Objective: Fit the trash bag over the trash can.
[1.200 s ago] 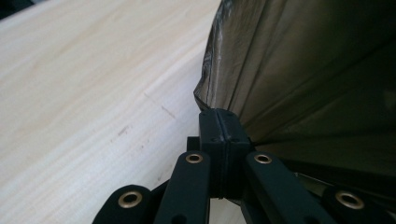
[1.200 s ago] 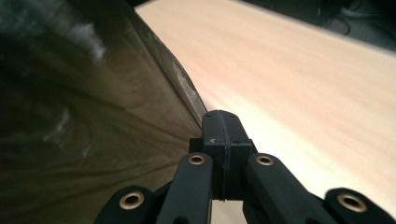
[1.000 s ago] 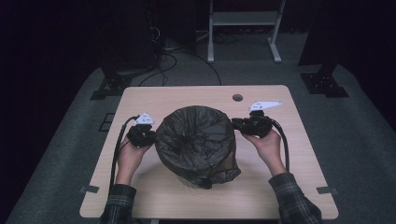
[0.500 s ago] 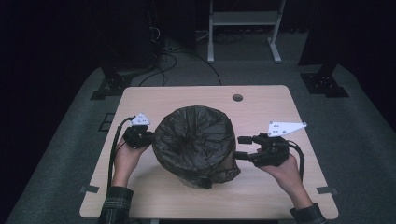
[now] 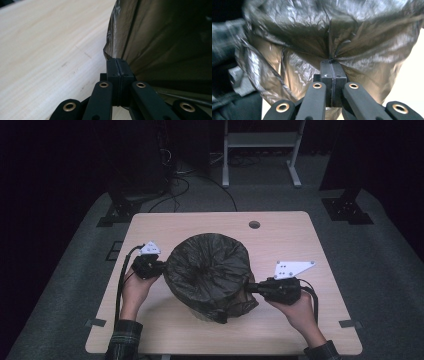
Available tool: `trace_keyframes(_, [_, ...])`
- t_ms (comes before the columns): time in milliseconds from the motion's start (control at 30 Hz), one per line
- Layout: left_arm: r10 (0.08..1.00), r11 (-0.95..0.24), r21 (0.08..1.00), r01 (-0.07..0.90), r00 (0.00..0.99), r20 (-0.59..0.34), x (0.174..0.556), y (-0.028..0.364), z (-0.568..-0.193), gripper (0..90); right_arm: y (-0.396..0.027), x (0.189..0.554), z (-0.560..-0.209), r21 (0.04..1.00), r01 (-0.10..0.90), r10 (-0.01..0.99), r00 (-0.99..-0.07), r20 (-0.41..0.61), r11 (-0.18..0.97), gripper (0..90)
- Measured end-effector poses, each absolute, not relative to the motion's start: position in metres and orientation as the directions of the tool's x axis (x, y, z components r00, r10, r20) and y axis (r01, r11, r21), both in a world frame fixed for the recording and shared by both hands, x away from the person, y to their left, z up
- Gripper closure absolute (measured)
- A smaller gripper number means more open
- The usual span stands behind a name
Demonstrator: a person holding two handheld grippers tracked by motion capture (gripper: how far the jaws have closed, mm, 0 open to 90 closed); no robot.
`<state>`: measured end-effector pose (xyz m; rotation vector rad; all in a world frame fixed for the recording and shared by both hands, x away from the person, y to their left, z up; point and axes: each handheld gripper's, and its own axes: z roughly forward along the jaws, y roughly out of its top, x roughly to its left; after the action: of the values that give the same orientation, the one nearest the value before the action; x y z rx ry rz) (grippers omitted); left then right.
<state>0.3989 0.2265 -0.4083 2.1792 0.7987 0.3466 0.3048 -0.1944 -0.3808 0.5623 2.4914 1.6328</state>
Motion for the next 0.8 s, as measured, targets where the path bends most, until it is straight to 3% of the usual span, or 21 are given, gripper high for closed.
trace_keyframes(267, [0.647, -0.513, 0.72, 0.468, 0.762, -0.035, 0.402, 0.226, -0.431, 89.4, -0.193, 0.312, -0.423, 0.833, 0.321, 0.399, -0.907, 0.134, 0.45, 90.0])
trace_keyframes(333, [0.647, -0.495, 0.732, 0.468, 0.761, -0.048, 0.401, 0.227, -0.429, 85.4, -0.195, 0.312, -0.426, 0.831, 0.332, 0.397, -0.906, 0.149, 0.446, 90.0])
trace_keyframes(367, [0.643, -0.491, 0.739, 0.462, 0.764, -0.05, 0.401, 0.228, -0.428, 82.0, -0.196, 0.312, -0.425, 0.836, 0.326, 0.399, -0.906, 0.144, 0.44, 77.5])
trace_keyframes(467, [0.65, -0.455, 0.77, 0.447, 0.758, -0.057, 0.398, 0.232, -0.421, 70.6, -0.2, 0.312, -0.417, 0.851, 0.333, 0.404, -0.901, 0.159, 0.407, 64.0])
trace_keyframes(567, [0.659, -0.424, 0.782, 0.456, 0.748, -0.078, 0.396, 0.24, -0.413, 55.5, -0.205, 0.312, -0.407, 0.866, 0.323, 0.41, -0.899, 0.155, 0.381, 54.0])
trace_keyframes(800, [0.663, -0.372, 0.81, 0.453, 0.74, -0.109, 0.385, 0.252, -0.397, 32.4, -0.214, 0.31, -0.389, 0.886, 0.311, 0.434, -0.889, 0.143, 0.345, 31.5])
